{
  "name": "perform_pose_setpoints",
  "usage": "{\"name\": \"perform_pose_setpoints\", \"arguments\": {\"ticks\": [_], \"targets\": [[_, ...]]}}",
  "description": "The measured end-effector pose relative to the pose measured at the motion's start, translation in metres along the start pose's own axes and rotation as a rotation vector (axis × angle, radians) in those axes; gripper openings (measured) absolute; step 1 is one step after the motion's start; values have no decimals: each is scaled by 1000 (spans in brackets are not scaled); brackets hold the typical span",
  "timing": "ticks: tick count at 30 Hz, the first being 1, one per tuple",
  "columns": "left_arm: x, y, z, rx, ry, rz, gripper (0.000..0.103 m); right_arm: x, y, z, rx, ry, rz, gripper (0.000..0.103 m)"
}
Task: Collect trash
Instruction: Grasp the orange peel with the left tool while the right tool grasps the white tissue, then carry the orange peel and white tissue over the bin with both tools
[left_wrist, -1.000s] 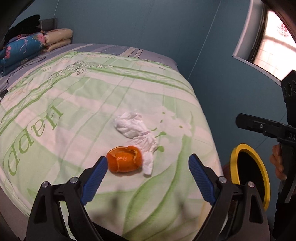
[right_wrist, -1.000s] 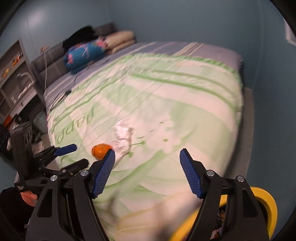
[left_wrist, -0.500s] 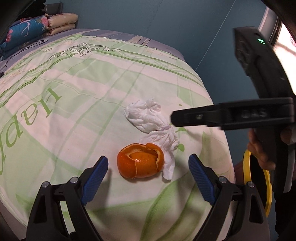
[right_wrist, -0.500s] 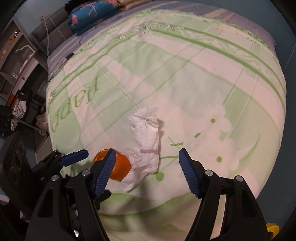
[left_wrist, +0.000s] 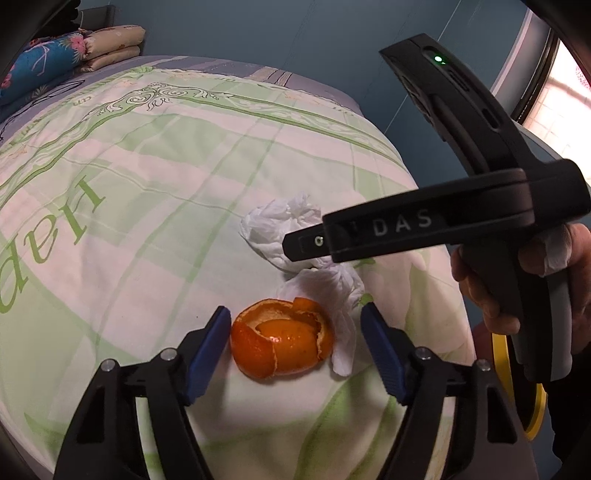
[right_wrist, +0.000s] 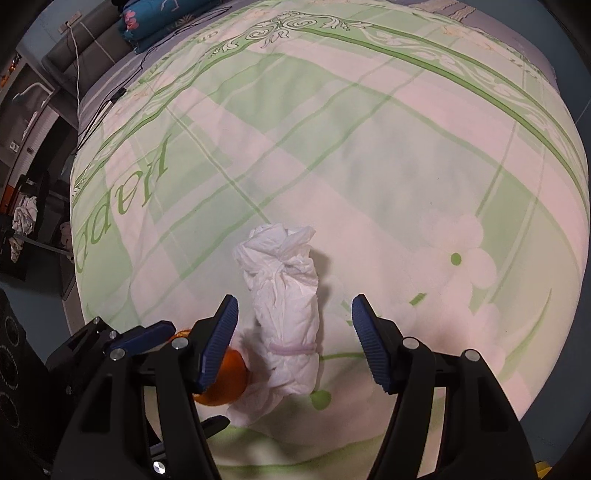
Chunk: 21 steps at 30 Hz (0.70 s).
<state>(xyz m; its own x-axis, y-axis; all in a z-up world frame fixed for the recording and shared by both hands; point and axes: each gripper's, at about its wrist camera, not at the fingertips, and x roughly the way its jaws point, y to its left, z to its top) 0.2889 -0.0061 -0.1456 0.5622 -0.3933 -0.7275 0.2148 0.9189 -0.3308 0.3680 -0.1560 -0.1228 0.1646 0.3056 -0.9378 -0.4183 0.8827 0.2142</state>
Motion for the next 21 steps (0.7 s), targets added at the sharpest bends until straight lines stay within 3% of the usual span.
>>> {"name": "perform_pose_setpoints", "arguments": {"ticks": [3,8,12,16,21], "targets": [[3,0,1,12,3,-1,66,6,1,0,0,9,-5,57],[9,0,3,22,10,1,50,12,4,0,-20,11,-25,48],[8,-7,-1,64,1,28,47,15,0,1,-9,17,-25,45],[6,-12,-3,96,-3,47,40,13,0,-1,-8,1,-37,28],[0,-13,-3,99,2,52,35,7,3,-4,-24,-27,-59,20]]}}
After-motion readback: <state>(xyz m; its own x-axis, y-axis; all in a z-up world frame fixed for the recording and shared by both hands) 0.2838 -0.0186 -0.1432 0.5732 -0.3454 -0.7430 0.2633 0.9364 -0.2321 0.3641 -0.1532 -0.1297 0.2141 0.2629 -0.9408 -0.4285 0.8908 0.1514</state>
